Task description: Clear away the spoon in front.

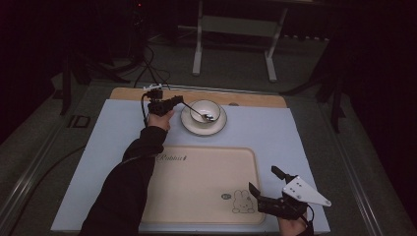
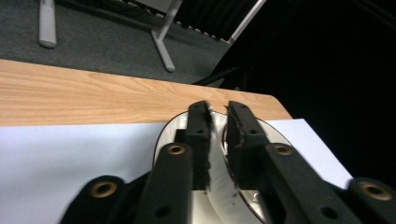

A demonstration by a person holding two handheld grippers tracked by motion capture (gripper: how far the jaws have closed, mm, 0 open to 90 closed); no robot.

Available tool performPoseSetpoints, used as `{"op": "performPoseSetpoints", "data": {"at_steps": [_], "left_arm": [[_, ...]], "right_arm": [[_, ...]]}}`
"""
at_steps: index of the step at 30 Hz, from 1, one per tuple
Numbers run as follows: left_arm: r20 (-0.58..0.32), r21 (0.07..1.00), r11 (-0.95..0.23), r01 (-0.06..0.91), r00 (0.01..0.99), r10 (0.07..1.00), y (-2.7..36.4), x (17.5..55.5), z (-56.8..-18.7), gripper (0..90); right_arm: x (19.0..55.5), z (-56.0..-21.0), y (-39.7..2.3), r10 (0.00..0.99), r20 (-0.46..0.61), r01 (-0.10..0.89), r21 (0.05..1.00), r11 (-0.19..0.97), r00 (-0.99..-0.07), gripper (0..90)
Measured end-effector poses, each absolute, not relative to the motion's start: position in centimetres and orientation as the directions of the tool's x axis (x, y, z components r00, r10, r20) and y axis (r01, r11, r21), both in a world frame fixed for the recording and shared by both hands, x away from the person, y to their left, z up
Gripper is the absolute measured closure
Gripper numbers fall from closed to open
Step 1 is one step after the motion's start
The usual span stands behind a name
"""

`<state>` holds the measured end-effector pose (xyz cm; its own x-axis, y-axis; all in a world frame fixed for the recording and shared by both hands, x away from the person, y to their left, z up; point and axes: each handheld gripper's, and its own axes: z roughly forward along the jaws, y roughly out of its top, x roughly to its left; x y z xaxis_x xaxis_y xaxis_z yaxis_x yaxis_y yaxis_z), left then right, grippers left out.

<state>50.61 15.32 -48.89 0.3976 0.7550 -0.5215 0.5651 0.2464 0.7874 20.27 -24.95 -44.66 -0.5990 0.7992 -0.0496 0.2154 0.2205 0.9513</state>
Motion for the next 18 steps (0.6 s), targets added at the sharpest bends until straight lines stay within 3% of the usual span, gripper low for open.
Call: {"op": "performPoseSetpoints", "data": {"at_steps": [7, 18], "left_arm": [[-0.556, 0.782, 0.292, 0.550, 0.404, 0.727, 15.6, 50.3, -48.2, 88.6], [-0.496, 0.831, 0.246, 0.499, 0.465, 0.733, 14.4, 49.5, -45.8, 89.9]], "right_arm": [[20.3, -44.7, -24.9, 0.798, -0.048, 0.216, 0.951, 0.220, -0.601, 11.3], [20.3, -44.6, -25.0, 0.800, -0.045, 0.216, 0.953, 0.215, -0.598, 11.3]]}}
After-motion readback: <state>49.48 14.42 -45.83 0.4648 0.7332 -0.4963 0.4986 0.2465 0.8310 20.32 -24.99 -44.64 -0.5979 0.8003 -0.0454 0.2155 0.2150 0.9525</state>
